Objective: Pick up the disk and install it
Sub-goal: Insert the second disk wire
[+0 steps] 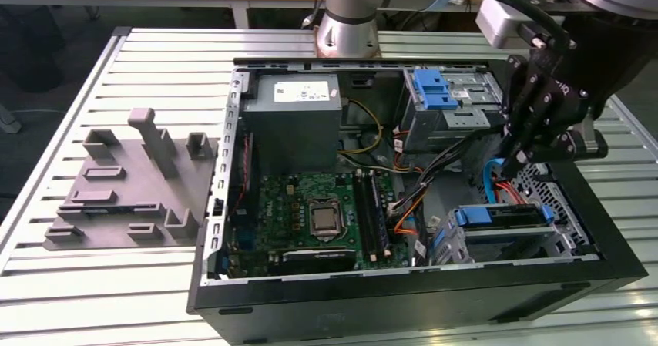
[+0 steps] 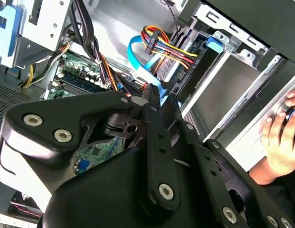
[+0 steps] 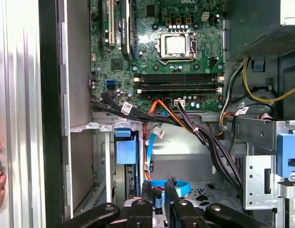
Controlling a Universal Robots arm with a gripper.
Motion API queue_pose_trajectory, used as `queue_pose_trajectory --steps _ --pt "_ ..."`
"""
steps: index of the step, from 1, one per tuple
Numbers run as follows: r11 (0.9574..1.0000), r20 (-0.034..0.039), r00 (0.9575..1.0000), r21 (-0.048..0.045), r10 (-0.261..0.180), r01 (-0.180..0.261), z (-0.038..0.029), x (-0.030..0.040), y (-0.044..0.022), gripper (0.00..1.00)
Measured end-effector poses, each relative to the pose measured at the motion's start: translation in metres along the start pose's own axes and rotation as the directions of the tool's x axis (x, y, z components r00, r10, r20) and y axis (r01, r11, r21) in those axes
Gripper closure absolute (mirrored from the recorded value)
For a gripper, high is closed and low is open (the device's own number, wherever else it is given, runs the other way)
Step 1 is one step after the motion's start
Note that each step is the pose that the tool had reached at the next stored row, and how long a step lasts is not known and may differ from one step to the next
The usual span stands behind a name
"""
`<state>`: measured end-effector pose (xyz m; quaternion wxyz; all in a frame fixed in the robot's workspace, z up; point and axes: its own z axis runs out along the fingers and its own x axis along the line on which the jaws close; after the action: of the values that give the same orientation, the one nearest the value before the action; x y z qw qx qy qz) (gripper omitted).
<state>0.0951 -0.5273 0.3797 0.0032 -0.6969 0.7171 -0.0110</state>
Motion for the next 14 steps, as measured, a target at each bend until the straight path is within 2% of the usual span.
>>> queue_pose_trajectory --steps 14 --pt "1.0 -0.0004 1.0 -0.0001 0.0 0.0 0.0046 -0.0003 -0.001 0.75"
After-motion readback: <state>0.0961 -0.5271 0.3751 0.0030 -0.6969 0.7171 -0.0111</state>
